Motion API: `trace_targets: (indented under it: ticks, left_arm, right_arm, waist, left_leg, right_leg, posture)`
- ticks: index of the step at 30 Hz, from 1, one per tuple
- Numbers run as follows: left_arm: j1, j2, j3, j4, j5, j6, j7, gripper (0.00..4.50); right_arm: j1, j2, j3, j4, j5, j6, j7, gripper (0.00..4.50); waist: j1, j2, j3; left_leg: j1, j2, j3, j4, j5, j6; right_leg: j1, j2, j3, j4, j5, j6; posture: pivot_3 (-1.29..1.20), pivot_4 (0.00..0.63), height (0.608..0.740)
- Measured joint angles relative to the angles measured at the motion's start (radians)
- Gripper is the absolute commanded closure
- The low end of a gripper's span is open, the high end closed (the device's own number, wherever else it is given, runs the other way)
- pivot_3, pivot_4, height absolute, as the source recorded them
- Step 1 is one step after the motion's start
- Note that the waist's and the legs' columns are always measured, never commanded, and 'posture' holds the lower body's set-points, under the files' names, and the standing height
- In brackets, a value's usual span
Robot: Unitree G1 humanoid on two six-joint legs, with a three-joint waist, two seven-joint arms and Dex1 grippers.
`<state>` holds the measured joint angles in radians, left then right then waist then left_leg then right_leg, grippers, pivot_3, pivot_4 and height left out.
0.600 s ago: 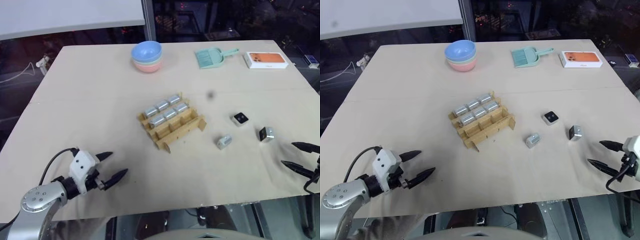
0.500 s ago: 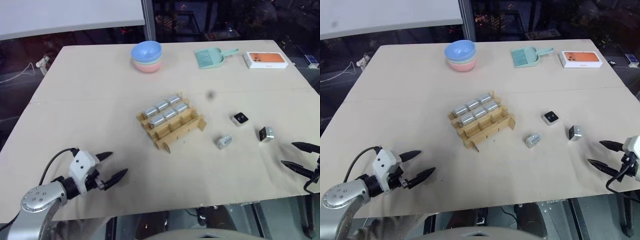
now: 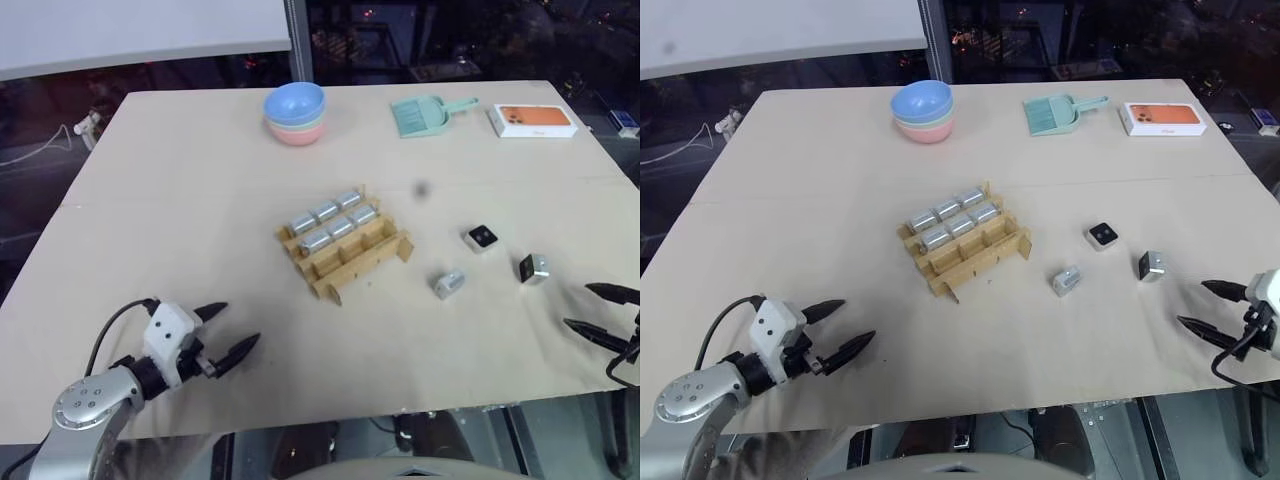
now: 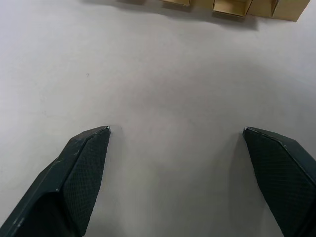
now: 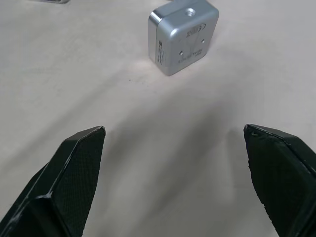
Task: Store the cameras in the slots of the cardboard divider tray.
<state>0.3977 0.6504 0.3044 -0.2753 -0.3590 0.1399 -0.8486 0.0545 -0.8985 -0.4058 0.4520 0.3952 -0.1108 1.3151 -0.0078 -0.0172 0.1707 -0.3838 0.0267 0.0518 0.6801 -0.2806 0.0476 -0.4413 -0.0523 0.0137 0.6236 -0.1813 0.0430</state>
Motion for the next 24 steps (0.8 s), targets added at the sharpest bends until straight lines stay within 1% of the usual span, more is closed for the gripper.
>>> trace_targets:
  ticks: [4, 6, 8, 11, 12, 14, 15, 17, 19, 21, 24]
  left_arm:
    - [-0.011, 0.0, -0.002, 0.001, 0.003, 0.0, -0.004, 0.0]
    - [-0.029, 0.005, -0.002, 0.001, 0.0, 0.001, -0.018, 0.0]
    - [-0.041, 0.02, 0.0, 0.001, -0.011, 0.01, -0.031, 0.0]
    - [-0.073, 0.05, 0.019, -0.003, -0.036, 0.056, -0.029, 0.0]
    - [-0.102, 0.068, 0.041, -0.012, -0.06, 0.084, -0.03, 0.0]
    - [-0.156, 0.121, 0.085, -0.041, -0.119, 0.122, -0.055, 0.0]
    - [-0.166, 0.134, 0.096, -0.051, -0.13, 0.127, -0.063, 0.0]
    - [-0.187, 0.179, 0.127, -0.074, -0.207, 0.166, -0.119, 0.0]
    - [-0.234, 0.241, 0.158, -0.088, -0.311, 0.219, -0.202, 0.0]
    - [-0.282, 0.307, 0.168, -0.094, -0.352, 0.247, -0.259, 0.0]
    - [-0.331, 0.367, 0.166, -0.096, -0.384, 0.278, -0.328, 0.0]
  right_arm:
    - [0.012, 0.001, 0.0, -0.044, 0.0, 0.028, -0.034, 0.04]
    - [0.021, 0.007, -0.001, -0.082, 0.002, 0.095, -0.095, 0.04]
    - [0.041, 0.018, -0.003, -0.154, 0.011, 0.219, -0.18, 0.04]
    - [0.077, 0.016, -0.004, -0.295, 0.026, 0.483, -0.32, 0.04]
    - [0.078, 0.02, -0.007, -0.358, 0.044, 0.571, -0.373, 0.04]
    - [0.075, 0.045, -0.016, -0.475, 0.088, 0.683, -0.444, 0.04]
    - [0.074, 0.048, -0.016, -0.496, 0.098, 0.7, -0.454, 0.04]
    - [0.068, 0.08, -0.034, -0.567, 0.133, 0.784, -0.516, 0.04]
    - [0.032, 0.128, -0.045, -0.667, 0.178, 0.9, -0.62, 0.04]
    - [-0.01, 0.174, -0.045, -0.754, 0.213, 0.985, -0.715, 0.04]
    - [-0.039, 0.205, -0.042, -0.818, 0.218, 1.052, -0.813, 0.04]
  waist:
    - [0.001, 0.0, 0.0]
    - [0.0, 0.0, 0.0]
    - [0.0, 0.0, 0.0]
    - [0.001, 0.0, 0.0]
    - [0.001, -0.001, 0.001]
    - [0.0, -0.002, 0.001]
    - [0.0, -0.002, 0.001]
    - [-0.001, -0.002, 0.001]
    - [-0.003, -0.002, 0.001]
    - [-0.004, -0.002, 0.001]
    - [-0.003, -0.002, 0.002]
  left_leg:
    - [0.0, 0.0, 0.0, 0.0, 0.0, 0.0]
    - [0.0, 0.0, 0.0, 0.0, 0.0, 0.0]
    - [-0.001, 0.001, 0.0, 0.0, 0.0, 0.0]
    - [-0.001, 0.002, -0.001, 0.0, 0.0, 0.0]
    - [-0.001, 0.002, -0.001, 0.0, 0.0, 0.0]
    - [-0.001, 0.002, -0.001, 0.0, 0.0, 0.0]
    - [-0.001, 0.002, -0.001, 0.0, 0.0, 0.0]
    - [-0.002, 0.003, -0.001, 0.0, 0.0, 0.0]
    - [-0.007, 0.002, -0.001, 0.0, 0.0, 0.0]
    - [-0.008, 0.0, -0.001, 0.001, 0.0, 0.0]
    - [-0.01, -0.001, -0.002, 0.001, 0.0, 0.0]
  right_leg:
    - [0.0, 0.0, 0.0, 0.0, 0.0, 0.0]
    - [0.0, 0.0, 0.0, 0.0, 0.0, 0.0]
    - [0.0, 0.0, 0.0, 0.0, 0.0, 0.0]
    - [-0.001, 0.0, 0.0, 0.001, 0.0, 0.0]
    - [-0.001, 0.0, 0.0, 0.001, 0.0, 0.0]
    - [-0.001, 0.0, -0.001, 0.001, 0.0, 0.0]
    - [-0.001, 0.0, -0.001, 0.001, 0.0, 0.0]
    - [-0.002, 0.0, -0.001, 0.0, 0.0, 0.0]
    - [-0.007, 0.0, -0.001, 0.001, 0.0, 0.0]
    - [-0.007, 0.001, -0.001, 0.001, 0.0, 0.0]
    - [-0.007, 0.001, -0.002, 0.0, 0.0, 0.0]
  posture:
    - [0.0, 0.15, 0.74]
    - [0.0, 0.15, 0.74]
    - [0.0, 0.15, 0.74]
    - [0.0, 0.15, 0.74]
    - [0.0, 0.15, 0.74]
    - [0.0, 0.15, 0.74]
    - [0.0, 0.15, 0.74]
    - [0.0, 0.15, 0.74]
    - [0.0, 0.15, 0.74]
    - [0.0, 0.15, 0.74]
    - [0.0, 0.15, 0.74]
